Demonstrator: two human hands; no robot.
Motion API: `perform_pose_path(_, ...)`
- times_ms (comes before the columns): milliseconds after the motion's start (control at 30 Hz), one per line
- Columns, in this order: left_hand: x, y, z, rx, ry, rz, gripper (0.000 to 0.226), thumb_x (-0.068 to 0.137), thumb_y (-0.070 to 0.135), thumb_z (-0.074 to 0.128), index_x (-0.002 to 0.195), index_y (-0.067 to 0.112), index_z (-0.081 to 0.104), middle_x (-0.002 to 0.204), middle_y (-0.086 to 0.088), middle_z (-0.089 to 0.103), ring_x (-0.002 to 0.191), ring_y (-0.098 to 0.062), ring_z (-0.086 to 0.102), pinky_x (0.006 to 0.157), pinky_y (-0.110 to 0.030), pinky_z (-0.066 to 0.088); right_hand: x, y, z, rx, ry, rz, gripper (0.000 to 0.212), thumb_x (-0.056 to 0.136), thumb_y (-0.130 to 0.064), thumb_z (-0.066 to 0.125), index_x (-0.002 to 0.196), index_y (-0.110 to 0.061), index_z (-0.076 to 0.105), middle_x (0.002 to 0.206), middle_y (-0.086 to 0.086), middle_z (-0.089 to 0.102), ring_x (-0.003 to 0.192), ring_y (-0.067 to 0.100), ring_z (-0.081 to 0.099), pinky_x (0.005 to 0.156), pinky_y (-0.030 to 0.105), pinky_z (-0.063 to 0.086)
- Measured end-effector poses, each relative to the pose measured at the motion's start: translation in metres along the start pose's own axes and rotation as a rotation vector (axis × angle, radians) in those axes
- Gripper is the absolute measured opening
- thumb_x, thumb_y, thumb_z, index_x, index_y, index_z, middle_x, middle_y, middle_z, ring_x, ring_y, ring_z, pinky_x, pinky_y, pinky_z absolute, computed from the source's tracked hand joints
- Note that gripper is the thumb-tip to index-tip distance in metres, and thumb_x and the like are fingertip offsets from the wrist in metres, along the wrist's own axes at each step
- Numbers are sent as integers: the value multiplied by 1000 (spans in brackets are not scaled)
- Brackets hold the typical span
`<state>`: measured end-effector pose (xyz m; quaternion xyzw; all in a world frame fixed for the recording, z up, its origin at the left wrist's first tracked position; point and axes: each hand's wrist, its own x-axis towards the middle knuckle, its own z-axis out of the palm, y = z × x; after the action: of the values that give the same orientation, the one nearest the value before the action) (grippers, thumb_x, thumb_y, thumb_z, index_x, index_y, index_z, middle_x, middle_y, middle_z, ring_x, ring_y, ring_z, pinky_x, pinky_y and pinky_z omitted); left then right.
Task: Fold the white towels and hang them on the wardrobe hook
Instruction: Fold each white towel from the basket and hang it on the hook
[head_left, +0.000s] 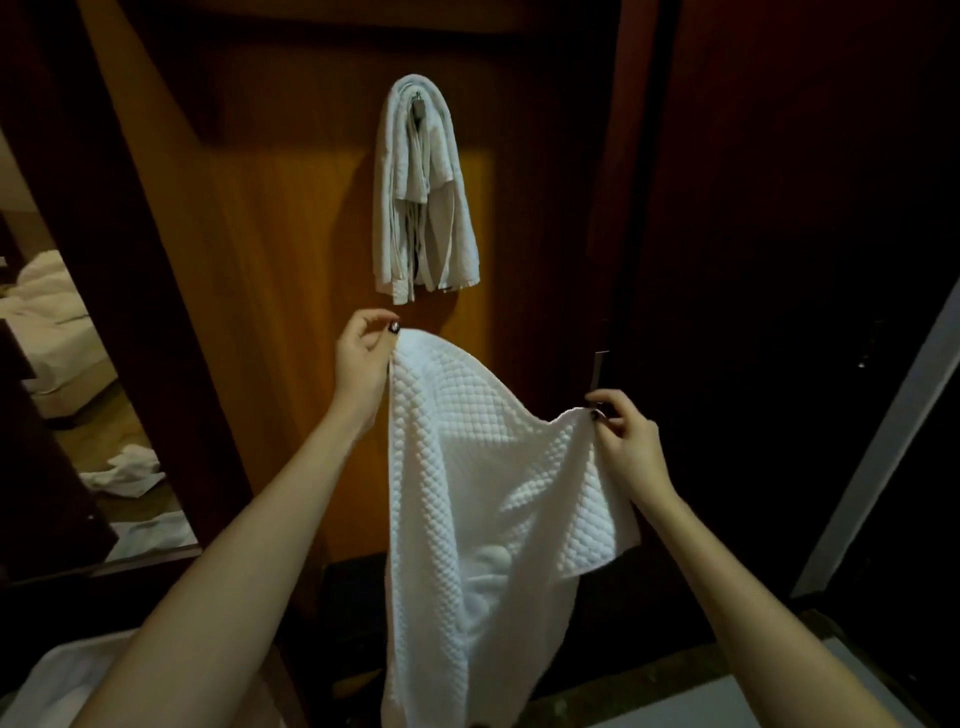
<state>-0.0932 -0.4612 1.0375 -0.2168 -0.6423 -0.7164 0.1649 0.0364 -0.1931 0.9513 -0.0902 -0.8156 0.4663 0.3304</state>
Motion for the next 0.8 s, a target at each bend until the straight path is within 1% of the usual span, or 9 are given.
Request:
perform_pose_path(100,-13,-17,-4,121,-16,-26,14,95,8,55,93,21,60,80,1,66,68,-6,62,55,-13,47,6,-26,6,151,-58,-53,33,92,-5,57,101,-36,67,96,-13,68,83,1,65,66,14,49)
perform_pose_path(233,-23,-27,-1,178,-54,-52,11,94,8,56,93,15,64,82,4,66,74,-8,62,62,-14,49,12,-52,14,273,-121,-78,35,88,3,55,85,-26,73,84,-9,72,79,4,66,69,16,51)
perform_pose_path(300,-28,-28,3,172,-79,-64,13,94,9,57,91,18,65,82,6,68,75,-7,63,64,-15,50,15,-59,17,342,-158,-18,30,91,-1,55,87,-23,74,77,-6,71,73,7,63,66,21,51)
perform_pose_path(367,-34,-29,9,139,-117,-92,15,93,10,58,92,25,64,83,5,69,77,-9,66,66,-18,52,17,-64,19,372,-219,22,20,95,-7,57,93,-19,73,80,-5,70,77,10,62,71,29,50)
perform_pose_path(433,-41,-28,18,85,-161,-121,19,92,10,60,96,29,62,79,-1,71,75,-13,68,66,-23,53,16,-68,22,383,-267,21,14,96,-10,59,95,-16,72,85,1,70,81,14,63,75,30,52)
perform_pose_path(500,-47,-25,28,18,-193,-117,20,91,8,61,94,27,64,78,-1,71,73,-13,67,65,-24,54,12,-74,22,391,-281,3,11,93,-7,62,95,-15,70,82,6,69,77,12,66,71,22,53)
perform_pose_path(600,-52,-21,34,-28,-236,-87,22,90,5,61,87,25,70,83,11,72,79,-3,66,68,-19,52,7,-79,18,317,-308,-28,18,87,-3,69,98,-17,68,81,0,74,81,10,72,72,18,54)
perform_pose_path(700,-55,-17,29,-55,-346,-100,25,92,4,58,91,24,72,95,9,73,92,-4,66,77,-20,53,2,-81,12,197,-368,-73,24,86,-1,69,106,-15,68,92,-2,76,92,9,71,82,21,56)
perform_pose_path(800,-63,-9,30,-20,-475,-39,17,89,12,64,101,24,67,110,0,65,101,-4,62,82,-19,50,-5,-84,13,153,-257,-149,11,86,-1,69,96,-6,71,82,0,75,79,10,72,74,19,56)
